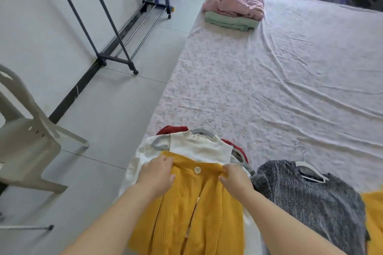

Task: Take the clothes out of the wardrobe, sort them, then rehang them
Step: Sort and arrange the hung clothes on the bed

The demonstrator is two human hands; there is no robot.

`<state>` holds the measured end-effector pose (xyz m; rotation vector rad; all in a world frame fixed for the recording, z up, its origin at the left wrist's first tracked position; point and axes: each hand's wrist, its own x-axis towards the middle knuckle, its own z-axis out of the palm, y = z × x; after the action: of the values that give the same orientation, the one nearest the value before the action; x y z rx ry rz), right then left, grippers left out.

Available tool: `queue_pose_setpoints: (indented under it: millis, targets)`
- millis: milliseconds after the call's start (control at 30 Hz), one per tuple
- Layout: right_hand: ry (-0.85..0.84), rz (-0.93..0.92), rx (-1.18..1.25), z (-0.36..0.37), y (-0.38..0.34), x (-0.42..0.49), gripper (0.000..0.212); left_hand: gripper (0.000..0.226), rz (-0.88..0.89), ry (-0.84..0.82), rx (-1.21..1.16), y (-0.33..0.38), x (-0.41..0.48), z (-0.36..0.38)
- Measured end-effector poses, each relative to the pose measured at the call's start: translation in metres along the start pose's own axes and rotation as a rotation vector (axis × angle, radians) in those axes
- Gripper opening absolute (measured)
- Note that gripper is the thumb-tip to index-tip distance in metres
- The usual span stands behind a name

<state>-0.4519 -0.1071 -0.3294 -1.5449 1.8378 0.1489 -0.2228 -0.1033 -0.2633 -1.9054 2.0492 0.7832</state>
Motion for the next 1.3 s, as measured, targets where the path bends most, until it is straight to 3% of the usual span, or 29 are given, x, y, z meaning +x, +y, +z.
queue_pose_setpoints:
  millis: [233,400,700,900,1100,1300]
  targets:
    - [-0.023,-0.002,-0.021,-0.010,-0.012,0.100,0.047,0.048,-0.011,-0.040,0.008,-0.002,0.094,-0.001]
    - [-0.010,-0.005,-0.113,-0.002,-0.017,0.170,0.041,0.048,0.002,-0.068,0.025,-0.010,0.156,0.015]
    - [0.135,0.030,-0.049,0.037,-0.023,0.248,0.030,0.048,0.059,-0.067,0.021,-0.038,0.210,0.050]
    - [0.189,0.038,0.082,0.037,-0.029,0.245,0.024,0.043,0.071,-0.028,-0.043,-0.042,0.215,0.053]
    - [0.349,-0.081,0.238,0.018,-0.034,0.194,0.027,0.049,0.116,0.130,-0.115,-0.030,0.202,0.033]
    - [0.538,-0.312,0.084,0.008,-0.037,0.120,0.037,0.050,0.208,0.192,-0.126,-0.011,0.167,0.016]
